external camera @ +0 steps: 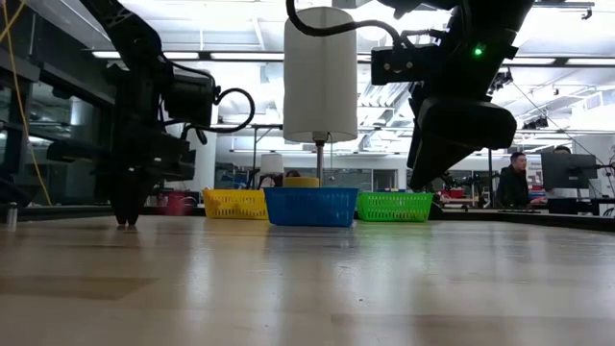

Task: Pick and place Stapler, Stapler remover, tape
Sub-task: Put the red stapler into the green basket

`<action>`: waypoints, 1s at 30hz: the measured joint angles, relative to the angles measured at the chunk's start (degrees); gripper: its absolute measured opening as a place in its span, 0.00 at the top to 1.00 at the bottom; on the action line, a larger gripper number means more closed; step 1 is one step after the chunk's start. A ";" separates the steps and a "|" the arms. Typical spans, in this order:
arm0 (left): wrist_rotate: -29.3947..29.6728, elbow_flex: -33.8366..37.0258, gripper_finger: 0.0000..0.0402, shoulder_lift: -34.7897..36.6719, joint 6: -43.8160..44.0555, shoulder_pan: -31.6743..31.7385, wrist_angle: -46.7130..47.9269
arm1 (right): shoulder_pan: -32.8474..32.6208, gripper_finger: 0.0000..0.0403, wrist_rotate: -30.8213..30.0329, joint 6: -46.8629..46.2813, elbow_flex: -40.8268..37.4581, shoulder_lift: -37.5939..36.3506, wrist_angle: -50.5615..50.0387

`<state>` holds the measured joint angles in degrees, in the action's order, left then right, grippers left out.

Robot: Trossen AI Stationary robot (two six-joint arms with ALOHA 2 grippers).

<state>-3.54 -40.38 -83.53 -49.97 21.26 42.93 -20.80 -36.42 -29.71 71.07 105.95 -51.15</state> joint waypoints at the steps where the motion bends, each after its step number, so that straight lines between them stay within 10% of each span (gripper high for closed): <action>1: 0.19 0.00 0.87 0.00 0.35 0.04 -0.01 | 0.00 0.39 0.02 0.00 0.02 0.00 0.02; 14: 0.26 0.24 0.66 0.00 4.66 0.04 -2.35 | 0.00 0.39 1.31 0.15 0.02 0.00 -0.01; 30: -4.32 0.15 0.54 -0.10 8.98 -6.96 -31.04 | 0.17 0.39 1.09 0.16 -1.34 0.01 1.91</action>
<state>-7.86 -40.23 -83.63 -40.98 14.30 11.89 -20.62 -35.34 -29.55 69.73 105.96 -49.24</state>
